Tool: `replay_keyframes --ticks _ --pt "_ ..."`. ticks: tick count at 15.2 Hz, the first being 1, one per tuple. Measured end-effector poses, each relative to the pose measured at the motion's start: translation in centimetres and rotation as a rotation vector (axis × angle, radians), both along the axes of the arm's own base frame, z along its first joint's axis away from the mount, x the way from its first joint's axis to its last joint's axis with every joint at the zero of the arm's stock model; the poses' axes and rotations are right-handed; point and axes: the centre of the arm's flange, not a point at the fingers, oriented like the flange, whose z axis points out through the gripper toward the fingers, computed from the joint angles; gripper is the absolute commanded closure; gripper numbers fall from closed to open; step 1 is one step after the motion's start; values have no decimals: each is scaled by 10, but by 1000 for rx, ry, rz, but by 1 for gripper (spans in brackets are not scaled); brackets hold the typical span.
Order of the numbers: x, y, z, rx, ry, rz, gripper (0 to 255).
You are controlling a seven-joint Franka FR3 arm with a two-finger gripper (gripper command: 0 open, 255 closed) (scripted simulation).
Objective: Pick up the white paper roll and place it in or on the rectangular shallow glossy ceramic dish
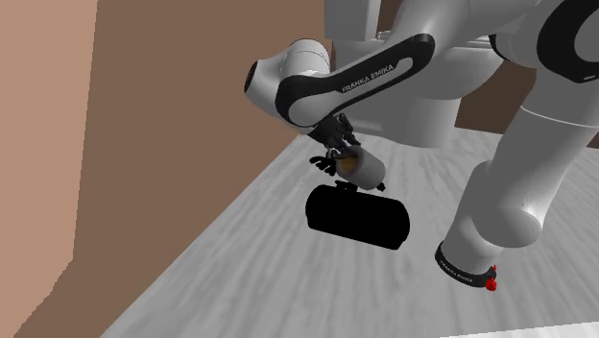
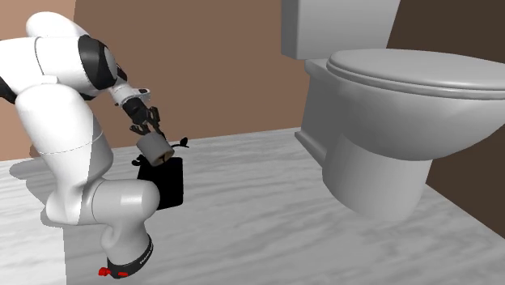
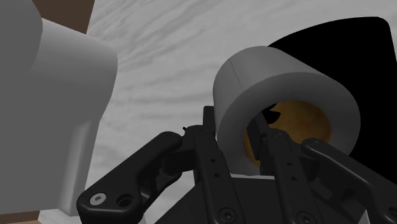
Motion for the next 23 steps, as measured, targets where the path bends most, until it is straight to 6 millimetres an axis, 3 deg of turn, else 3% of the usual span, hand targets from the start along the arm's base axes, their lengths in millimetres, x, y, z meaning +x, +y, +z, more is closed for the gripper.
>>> replay_keyframes --ticks 17,23 --pt "4 -2 -84 -34 -28 28 255" --pt "5 -4 -87 -36 -34 34 255"
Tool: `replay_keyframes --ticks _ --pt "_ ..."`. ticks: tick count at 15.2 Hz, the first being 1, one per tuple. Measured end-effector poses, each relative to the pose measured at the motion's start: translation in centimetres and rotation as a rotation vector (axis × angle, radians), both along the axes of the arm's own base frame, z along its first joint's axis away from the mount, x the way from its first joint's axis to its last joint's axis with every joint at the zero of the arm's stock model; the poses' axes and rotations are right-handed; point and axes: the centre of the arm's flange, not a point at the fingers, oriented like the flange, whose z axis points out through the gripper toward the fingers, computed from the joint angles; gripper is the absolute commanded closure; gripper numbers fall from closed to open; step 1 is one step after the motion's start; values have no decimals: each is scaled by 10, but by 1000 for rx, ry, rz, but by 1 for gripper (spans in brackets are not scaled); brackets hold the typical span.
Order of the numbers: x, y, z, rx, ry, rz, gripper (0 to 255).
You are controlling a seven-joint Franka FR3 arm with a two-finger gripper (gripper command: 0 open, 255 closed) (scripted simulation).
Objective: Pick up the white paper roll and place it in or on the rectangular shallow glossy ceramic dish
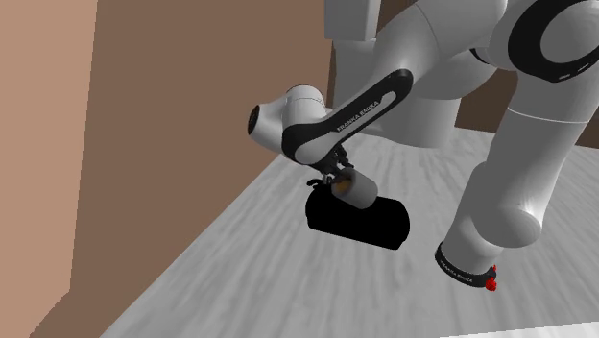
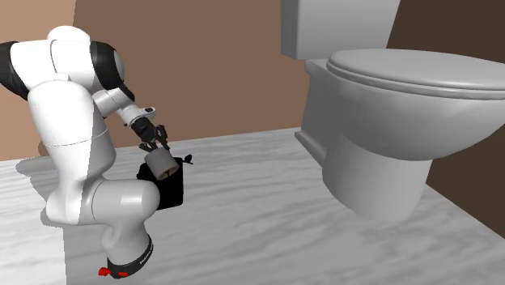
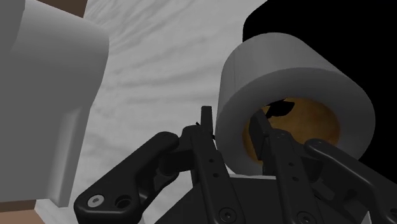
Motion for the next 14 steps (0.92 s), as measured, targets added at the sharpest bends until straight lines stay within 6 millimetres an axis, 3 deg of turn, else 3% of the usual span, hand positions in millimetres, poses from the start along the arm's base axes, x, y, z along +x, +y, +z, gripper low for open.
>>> replay_keyframes --ticks 1,7,11,14 --pt "1 0 0 0 1 -2 0" --pt "-2 3 -2 29 17 -30 0" --pt "11 31 14 35 32 -34 0" --pt "13 39 20 36 33 -35 0"
